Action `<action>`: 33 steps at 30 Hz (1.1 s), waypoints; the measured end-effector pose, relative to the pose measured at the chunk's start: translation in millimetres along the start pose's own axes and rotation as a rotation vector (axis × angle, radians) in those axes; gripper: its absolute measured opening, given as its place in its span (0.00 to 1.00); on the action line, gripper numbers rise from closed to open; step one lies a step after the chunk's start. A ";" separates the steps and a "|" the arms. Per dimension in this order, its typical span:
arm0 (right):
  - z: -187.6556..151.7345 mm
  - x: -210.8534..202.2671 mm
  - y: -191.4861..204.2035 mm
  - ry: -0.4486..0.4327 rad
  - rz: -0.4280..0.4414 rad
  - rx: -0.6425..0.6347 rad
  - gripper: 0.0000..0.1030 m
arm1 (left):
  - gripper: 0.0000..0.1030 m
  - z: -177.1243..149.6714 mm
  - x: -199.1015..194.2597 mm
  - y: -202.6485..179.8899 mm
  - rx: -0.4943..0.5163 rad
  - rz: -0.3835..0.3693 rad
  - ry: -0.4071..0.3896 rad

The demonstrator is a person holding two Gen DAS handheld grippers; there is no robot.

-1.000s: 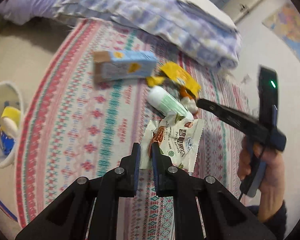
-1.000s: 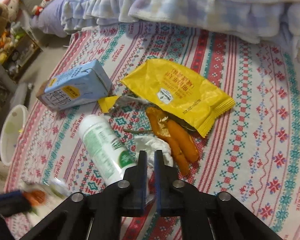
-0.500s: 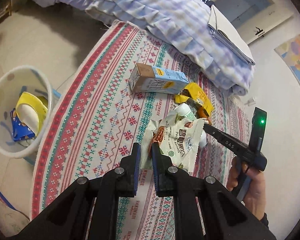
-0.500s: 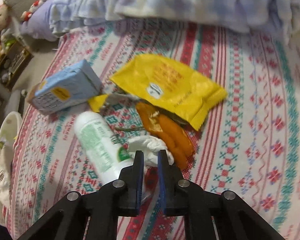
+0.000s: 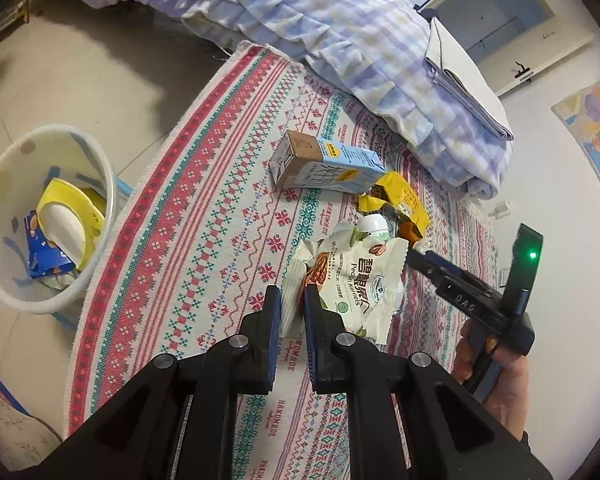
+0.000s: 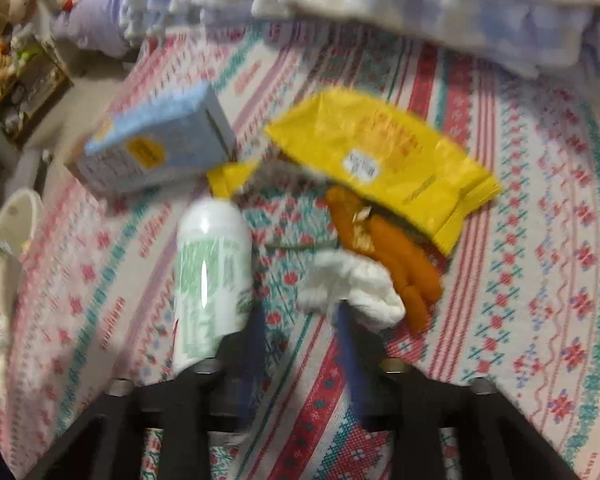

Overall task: Collect trash
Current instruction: 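Grasp the crumpled white tissue with the right gripper while the left holds the wrapper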

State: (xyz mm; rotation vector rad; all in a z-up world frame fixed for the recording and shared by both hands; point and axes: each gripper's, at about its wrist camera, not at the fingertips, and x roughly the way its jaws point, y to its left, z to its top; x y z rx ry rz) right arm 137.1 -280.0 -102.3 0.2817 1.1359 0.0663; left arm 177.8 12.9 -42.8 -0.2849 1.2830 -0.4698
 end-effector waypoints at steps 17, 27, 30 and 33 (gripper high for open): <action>3.5 -16.7 -25.1 -0.045 -0.098 0.085 0.03 | 0.12 3.2 -7.1 14.5 -0.039 0.008 -0.009; -0.7 -11.4 -36.3 -0.054 -0.111 0.170 0.60 | 0.12 3.3 -5.9 18.3 -0.053 0.008 -0.001; -3.0 -1.3 -33.7 -0.055 -0.105 0.162 0.65 | 0.12 3.6 -6.1 19.2 -0.056 0.008 -0.001; -2.7 -0.5 -27.1 -0.045 -0.142 0.127 0.22 | 0.12 3.9 -9.1 21.9 -0.064 0.008 -0.007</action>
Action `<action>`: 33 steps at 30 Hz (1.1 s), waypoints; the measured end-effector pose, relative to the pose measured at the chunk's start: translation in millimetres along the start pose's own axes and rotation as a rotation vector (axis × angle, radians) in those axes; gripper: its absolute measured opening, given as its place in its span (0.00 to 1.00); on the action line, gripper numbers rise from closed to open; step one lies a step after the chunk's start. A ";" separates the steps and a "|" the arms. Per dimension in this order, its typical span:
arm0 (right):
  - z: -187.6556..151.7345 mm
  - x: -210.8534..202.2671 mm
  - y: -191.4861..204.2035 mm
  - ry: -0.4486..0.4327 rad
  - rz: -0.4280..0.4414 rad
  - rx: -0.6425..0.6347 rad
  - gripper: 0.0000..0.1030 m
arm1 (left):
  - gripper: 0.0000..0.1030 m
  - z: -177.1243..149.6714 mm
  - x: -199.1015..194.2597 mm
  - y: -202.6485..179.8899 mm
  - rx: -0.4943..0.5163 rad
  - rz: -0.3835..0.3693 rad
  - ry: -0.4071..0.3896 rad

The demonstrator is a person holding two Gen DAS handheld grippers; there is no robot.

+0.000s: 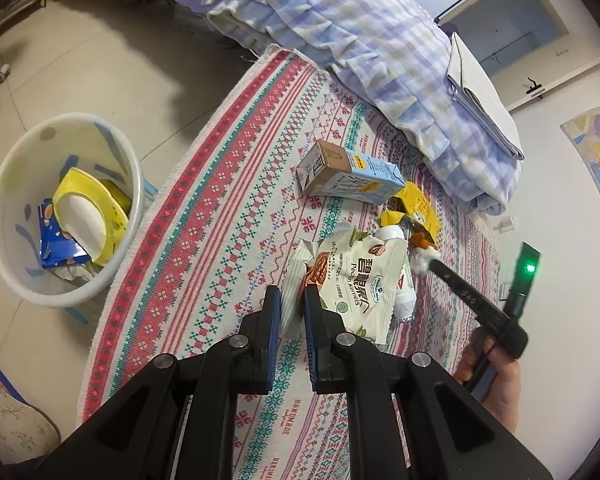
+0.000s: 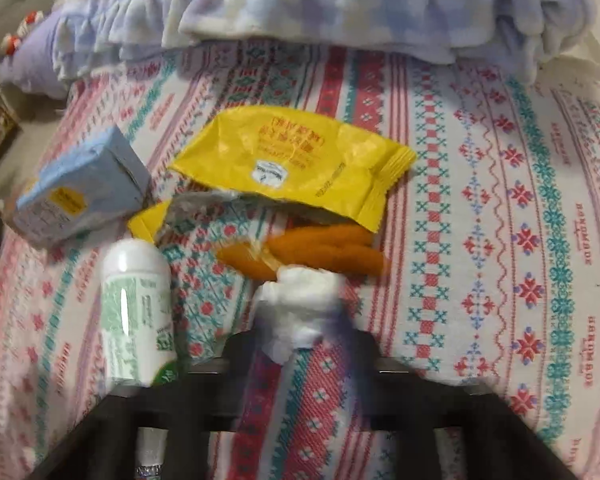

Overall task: Collect trash
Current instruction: 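Grasp the crumpled white tissue with the right gripper while the left holds the wrapper, then carry wrapper and tissue over the wastebasket and open both grippers to drop them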

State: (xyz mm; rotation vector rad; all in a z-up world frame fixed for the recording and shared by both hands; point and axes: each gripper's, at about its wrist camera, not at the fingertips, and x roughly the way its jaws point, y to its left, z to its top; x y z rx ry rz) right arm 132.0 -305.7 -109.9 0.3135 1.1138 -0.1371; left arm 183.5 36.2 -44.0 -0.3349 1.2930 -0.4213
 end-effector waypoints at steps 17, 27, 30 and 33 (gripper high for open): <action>7.8 -46.0 4.7 -0.110 0.099 0.020 0.04 | 0.12 13.9 -25.2 32.6 -0.094 -0.005 -0.052; 1.8 -73.3 35.0 -0.181 0.221 -0.061 0.04 | 0.12 26.7 -63.0 143.4 -0.358 0.092 -0.134; -2.1 -75.1 47.3 -0.185 0.241 -0.088 0.04 | 0.12 24.5 -72.8 169.4 -0.406 0.128 -0.155; -11.5 -72.6 64.1 -0.161 0.274 -0.119 0.05 | 0.13 21.3 -75.8 186.1 -0.422 0.177 -0.157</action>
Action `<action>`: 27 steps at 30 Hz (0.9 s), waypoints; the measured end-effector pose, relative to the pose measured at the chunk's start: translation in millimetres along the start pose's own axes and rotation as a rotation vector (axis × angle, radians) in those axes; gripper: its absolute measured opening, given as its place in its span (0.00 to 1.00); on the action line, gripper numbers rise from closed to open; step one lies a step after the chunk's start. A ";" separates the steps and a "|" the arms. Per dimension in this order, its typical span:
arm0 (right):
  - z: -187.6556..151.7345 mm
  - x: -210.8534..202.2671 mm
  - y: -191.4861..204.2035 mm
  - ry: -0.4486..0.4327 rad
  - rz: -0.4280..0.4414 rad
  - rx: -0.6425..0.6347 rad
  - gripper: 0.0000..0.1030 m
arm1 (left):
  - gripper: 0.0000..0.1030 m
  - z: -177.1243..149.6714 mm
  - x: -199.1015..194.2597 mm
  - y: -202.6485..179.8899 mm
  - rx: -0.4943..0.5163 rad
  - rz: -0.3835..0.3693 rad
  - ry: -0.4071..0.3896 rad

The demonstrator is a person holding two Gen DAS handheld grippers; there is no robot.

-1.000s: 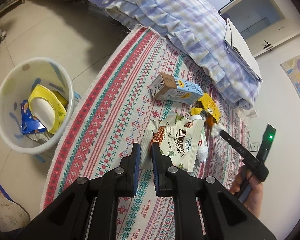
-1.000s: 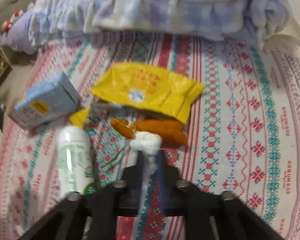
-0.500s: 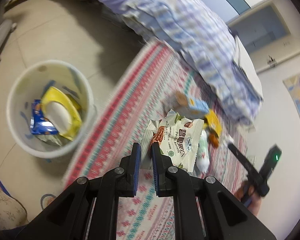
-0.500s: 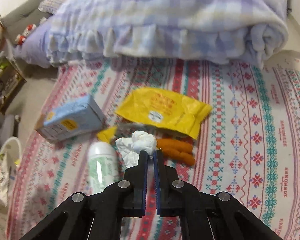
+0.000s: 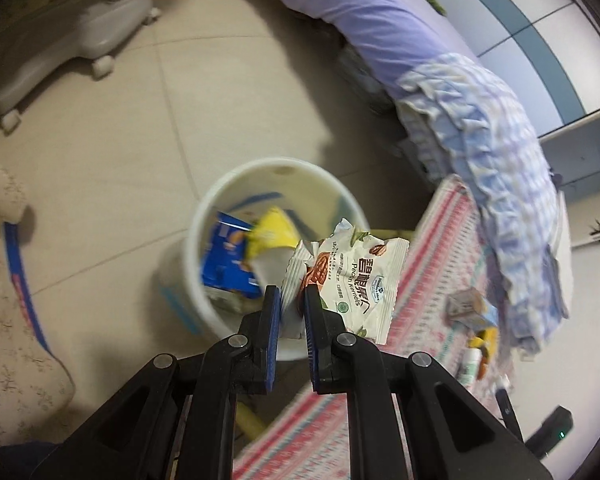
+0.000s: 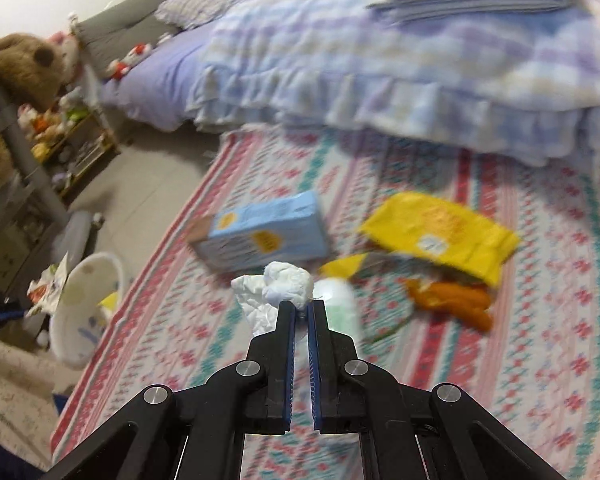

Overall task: Collect trash
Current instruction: 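Carry wrapper and tissue over the wastebasket and open both grippers to drop them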

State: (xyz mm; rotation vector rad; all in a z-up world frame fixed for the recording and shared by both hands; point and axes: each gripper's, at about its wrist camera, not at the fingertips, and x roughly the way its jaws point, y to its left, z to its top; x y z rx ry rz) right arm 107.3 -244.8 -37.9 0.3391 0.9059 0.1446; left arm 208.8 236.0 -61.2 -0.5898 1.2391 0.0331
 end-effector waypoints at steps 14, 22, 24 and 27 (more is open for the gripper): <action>-24.1 54.5 120.5 0.094 0.183 -0.135 0.05 | 0.21 17.6 29.0 30.5 -0.128 0.021 0.031; -23.6 91.9 178.1 0.122 0.262 -0.159 0.05 | 0.24 18.1 13.3 36.8 -0.160 -0.025 0.032; -21.8 101.1 195.5 0.130 0.274 -0.180 0.05 | 0.24 19.5 5.3 44.2 -0.194 -0.032 0.017; -18.1 115.7 217.4 0.148 0.288 -0.206 0.05 | 0.25 21.0 -4.7 54.6 -0.243 -0.020 -0.006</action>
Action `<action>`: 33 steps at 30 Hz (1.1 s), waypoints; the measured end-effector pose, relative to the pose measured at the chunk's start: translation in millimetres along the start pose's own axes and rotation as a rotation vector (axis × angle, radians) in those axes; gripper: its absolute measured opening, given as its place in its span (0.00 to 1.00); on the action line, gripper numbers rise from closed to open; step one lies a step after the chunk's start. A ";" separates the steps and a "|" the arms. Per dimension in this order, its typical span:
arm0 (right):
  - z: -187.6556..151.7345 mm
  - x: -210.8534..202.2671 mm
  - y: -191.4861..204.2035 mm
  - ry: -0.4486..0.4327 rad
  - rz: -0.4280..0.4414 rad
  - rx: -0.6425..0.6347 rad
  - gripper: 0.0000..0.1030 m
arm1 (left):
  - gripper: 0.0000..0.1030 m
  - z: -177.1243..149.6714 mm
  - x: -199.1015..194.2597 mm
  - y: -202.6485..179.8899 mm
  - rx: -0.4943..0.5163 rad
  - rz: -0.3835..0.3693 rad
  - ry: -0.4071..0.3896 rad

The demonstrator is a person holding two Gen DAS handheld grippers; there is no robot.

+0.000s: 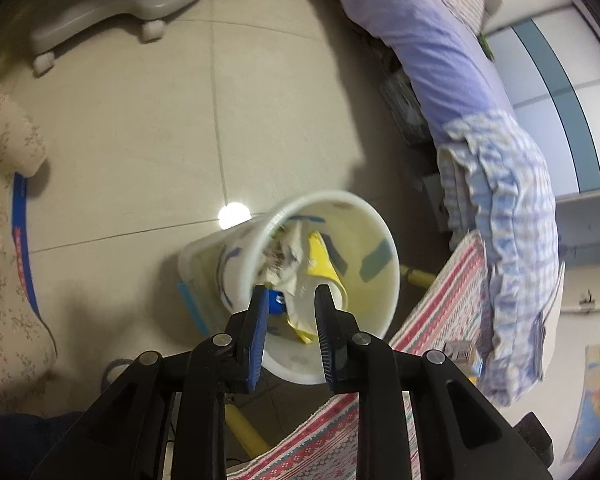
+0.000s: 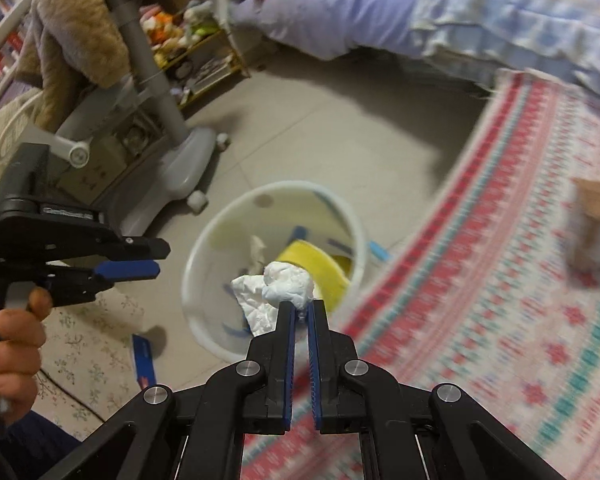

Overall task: Collect trash
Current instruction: 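Carry wrapper and tissue over the wastebasket and open both grippers to drop them, then move back to the rug and grasp the white-green bottle with the right gripper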

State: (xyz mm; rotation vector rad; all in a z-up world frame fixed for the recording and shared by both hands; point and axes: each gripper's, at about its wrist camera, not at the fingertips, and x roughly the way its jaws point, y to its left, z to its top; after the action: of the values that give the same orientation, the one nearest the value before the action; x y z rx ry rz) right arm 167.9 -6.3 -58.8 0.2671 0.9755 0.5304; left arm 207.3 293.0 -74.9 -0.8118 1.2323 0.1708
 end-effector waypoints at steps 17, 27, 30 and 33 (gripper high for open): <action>7.7 40.6 12.3 0.070 -0.044 0.020 0.28 | 0.24 -19.1 -57.5 10.9 -0.135 0.144 -0.251; -14.0 -61.3 -48.3 0.005 -0.115 0.115 0.31 | 0.32 -101.5 -96.7 -76.5 0.210 0.090 -0.316; -22.3 -104.6 -73.6 -0.021 -0.174 0.135 0.39 | 0.32 -131.0 -81.6 -103.7 0.314 0.048 -0.227; -29.2 -146.6 -98.6 -0.047 -0.239 0.149 0.45 | 0.44 -158.5 -62.0 -132.1 0.419 0.048 -0.182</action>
State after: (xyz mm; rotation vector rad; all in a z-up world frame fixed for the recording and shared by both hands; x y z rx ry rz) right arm 107.9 -169.0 -13.9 0.2908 0.9872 0.2328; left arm 133.1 117.1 24.9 -0.3942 1.0661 0.0211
